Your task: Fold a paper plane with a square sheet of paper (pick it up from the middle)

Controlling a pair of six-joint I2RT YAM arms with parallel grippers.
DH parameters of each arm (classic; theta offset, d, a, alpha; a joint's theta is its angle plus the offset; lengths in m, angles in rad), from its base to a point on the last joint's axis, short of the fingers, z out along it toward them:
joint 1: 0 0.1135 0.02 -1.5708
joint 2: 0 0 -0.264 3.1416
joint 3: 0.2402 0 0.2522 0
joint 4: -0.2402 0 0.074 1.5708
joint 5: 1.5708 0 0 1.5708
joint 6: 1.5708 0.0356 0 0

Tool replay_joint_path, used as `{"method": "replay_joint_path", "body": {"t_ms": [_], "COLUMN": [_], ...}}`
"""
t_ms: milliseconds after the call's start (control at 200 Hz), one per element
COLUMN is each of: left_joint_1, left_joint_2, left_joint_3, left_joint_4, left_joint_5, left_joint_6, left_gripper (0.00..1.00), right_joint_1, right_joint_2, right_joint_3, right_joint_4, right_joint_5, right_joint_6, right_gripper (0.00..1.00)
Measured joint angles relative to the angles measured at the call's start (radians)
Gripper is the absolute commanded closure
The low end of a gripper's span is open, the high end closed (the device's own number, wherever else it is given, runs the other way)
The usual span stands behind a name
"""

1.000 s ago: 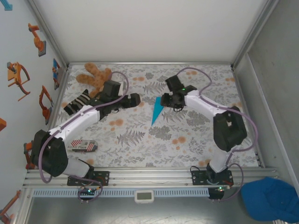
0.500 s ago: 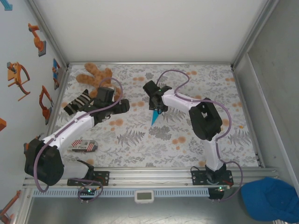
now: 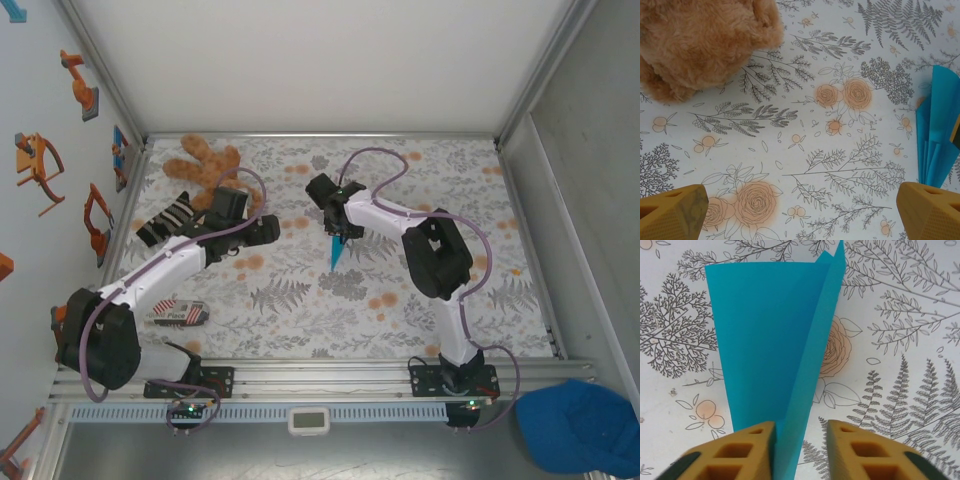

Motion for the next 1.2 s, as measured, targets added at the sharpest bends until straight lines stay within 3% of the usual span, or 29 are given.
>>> {"method": "replay_joint_path", "body": {"t_ms": [110,275,561,846,1072,1202], "left_joint_1": [0.000,0.000,0.030,0.135,0.145,0.139], "left_joint_2": [0.006,0.006,-0.005,-0.026,-0.017,0.003], "left_joint_3": [0.000,0.000,-0.024,-0.147,-0.172,-0.183], "left_joint_4": [0.000,0.000,0.042,0.158,0.251,0.301], "left_joint_5": [0.005,0.005,0.029,0.164,0.278,0.319], "left_joint_6": [0.000,-0.003,-0.045,-0.186,-0.277,-0.311], "left_gripper": [0.04,0.04,0.04,0.04,0.01,0.01], "right_joint_1": [0.000,0.000,-0.001,-0.001,-0.001,-0.007], "right_joint_2": [0.000,0.000,-0.106,-0.334,-0.309,-0.267], "right_joint_3": [-0.001,-0.010,-0.079,-0.267,-0.426,-0.535], "right_joint_4": [0.000,0.002,0.061,0.387,0.690,0.875], "right_joint_5": [0.004,0.014,0.010,-0.290,-0.550,-0.635], "right_joint_6": [0.008,0.014,-0.024,-0.116,-0.085,-0.023], "right_gripper": [0.82,1.00,1.00,1.00,1.00,1.00]}}
